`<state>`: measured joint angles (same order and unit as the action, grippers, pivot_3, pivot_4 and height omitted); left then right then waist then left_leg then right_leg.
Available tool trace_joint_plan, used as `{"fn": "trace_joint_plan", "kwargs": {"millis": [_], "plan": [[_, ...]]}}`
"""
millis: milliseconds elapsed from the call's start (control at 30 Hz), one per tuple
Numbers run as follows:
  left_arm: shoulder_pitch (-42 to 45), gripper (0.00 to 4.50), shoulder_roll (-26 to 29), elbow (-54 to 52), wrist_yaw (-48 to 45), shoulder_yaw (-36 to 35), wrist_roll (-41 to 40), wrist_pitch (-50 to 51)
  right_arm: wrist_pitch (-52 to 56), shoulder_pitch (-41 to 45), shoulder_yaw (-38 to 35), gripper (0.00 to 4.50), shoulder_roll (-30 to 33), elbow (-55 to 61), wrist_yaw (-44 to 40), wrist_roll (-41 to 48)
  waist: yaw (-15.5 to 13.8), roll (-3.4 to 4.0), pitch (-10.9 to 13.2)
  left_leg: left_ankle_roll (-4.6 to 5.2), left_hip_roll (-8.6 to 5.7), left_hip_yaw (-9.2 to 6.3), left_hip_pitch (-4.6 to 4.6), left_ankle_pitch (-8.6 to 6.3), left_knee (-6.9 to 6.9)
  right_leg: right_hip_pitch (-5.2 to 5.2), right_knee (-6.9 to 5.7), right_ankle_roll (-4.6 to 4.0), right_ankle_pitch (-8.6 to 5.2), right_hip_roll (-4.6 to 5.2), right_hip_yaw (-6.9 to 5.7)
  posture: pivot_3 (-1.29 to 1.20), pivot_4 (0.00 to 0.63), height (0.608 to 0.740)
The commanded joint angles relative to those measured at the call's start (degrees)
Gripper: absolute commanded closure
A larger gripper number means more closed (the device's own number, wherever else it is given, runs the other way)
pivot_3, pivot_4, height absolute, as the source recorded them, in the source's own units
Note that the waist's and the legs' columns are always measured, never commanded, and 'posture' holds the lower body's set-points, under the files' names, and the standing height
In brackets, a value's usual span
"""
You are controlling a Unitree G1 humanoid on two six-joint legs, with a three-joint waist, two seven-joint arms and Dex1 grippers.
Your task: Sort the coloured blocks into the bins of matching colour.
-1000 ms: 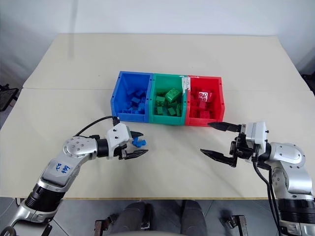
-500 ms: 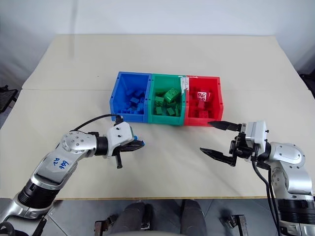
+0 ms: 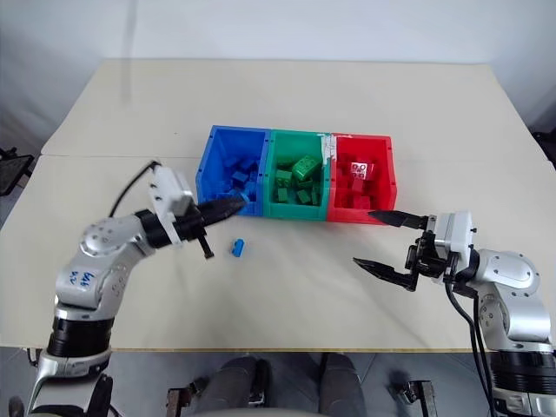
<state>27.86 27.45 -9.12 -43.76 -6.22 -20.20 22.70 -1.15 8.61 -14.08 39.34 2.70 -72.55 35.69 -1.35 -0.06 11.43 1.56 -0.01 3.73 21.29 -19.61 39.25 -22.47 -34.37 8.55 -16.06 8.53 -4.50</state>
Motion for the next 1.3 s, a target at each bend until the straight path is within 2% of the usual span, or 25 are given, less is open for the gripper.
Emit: {"fn": "trace_joint_plan", "kwargs": {"millis": [33,200,300,400,600,667,833,933,1033,1133,1300], "plan": [[5.2,4.49,-0.1,5.7,2.0,-0.7,1.4,-3.5,0.1,-0.6,-4.0,0.0,-0.6,3.1,2.8,2.6,-0.3,0.0,0.0,0.0,-0.01,-0.01,0.0,0.0,0.0,0.01,0.01,0.0,0.0,0.0,0.0,0.0,0.15,0.74],[13.7,4.49,-2.3,19.2,6.0,2.3,6.8,-7.8,0.6,-2.6,-8.2,0.0,-0.6,5.2,6.9,3.6,-0.4,-0.01,0.0,0.03,-0.22,0.0,0.08,0.0,0.0,0.01,0.12,0.04,0.02,0.0,-0.05,0.0,0.15,0.74],[16.2,4.49,-3.8,23.7,6.0,3.6,7.6,-8.7,0.4,-4.4,-9.3,0.0,-0.9,6.1,7.8,3.4,-0.2,-0.02,0.0,0.04,-0.25,0.01,0.13,-0.01,-0.02,0.01,0.23,0.07,0.03,-0.06,-0.1,0.0,0.15,0.74],[16.9,3.85,-4.6,26.1,6.0,4.2,7.9,-8.4,0.3,-5.3,-9.2,0.0,-1.4,6.8,8.5,3.4,0.0,-0.02,0.0,0.03,-0.23,0.04,0.17,-0.01,-0.04,-0.01,0.28,0.07,0.03,-0.1,-0.13,0.0,0.15,0.74],[15.2,2.04,-3.0,24.0,4.7,3.1,6.5,-9.4,0.4,-4.9,-7.7,0.0,-1.8,6.8,7.8,3.3,0.0,-0.02,0.0,0.0,-0.18,0.05,0.15,0.02,-0.03,-0.04,0.21,0.07,0.03,-0.15,-0.1,0.0,0.15,0.74],[11.5,1.49,-0.8,19.7,1.8,1.6,4.5,-10.2,0.4,-4.0,-6.5,0.0,-1.8,6.0,6.5,3.2,0.2,-0.02,0.0,0.0,-0.18,0.03,0.14,0.02,-0.02,-0.03,0.22,0.07,0.04,-0.15,-0.08,0.0,0.15,0.74],[0.6,1.49,5.8,9.0,-5.1,-3.2,-0.5,-11.6,0.3,-1.2,-3.7,0.0,-1.9,3.5,3.2,2.6,0.9,-0.02,0.0,-0.01,0.05,-0.01,0.14,0.01,-0.07,-0.06,0.25,0.06,0.03,-0.15,-0.07,0.0,0.15,0.74],[-8.4,1.49,10.5,6.4,-9.0,-9.3,-2.4,-14.9,-0.2,0.8,-1.7,0.0,-1.8,1.3,0.6,1.8,1.3,-0.02,0.0,-0.01,0.11,0.0,0.13,0.01,-0.06,-0.04,0.24,0.06,0.03,-0.12,-0.06,0.0,0.15,0.74],[-16.9,0.94,13.0,6.2,-10.3,-15.3,-2.9,-18.1,-0.8,2.2,-0.4,0.0,-1.9,-0.6,-1.7,1.2,1.5,-0.02,0.0,-0.01,0.1,-0.01,0.08,0.01,-0.06,-0.02,0.21,0.05,0.03,-0.09,-0.06,0.0,0.15,0.74],[-26.2,0.02,14.3,4.9,-10.1,-20.3,-2.3,-19.6,-1.5,3.2,0.6,0.0,-1.9,-2.4,-3.6,0.5,1.5,-0.02,0.0,0.0,0.11,0.0,0.06,-0.03,-0.1,-0.03,0.25,0.05,0.03,-0.02,-0.03,0.0,0.15,0.74],[-40.2,0.02,15.3,-0.8,-12.9,-25.9,-4.0,-19.7,-3.3,4.4,1.6,0.0,-1.4,-6.2,-7.1,-1.0,1.3,-0.02,0.0,0.01,0.12,-0.04,0.05,-0.14,-0.11,-0.01,0.29,0.02,0.01,0.04,-0.03,0.0,0.15,0.74]]}}
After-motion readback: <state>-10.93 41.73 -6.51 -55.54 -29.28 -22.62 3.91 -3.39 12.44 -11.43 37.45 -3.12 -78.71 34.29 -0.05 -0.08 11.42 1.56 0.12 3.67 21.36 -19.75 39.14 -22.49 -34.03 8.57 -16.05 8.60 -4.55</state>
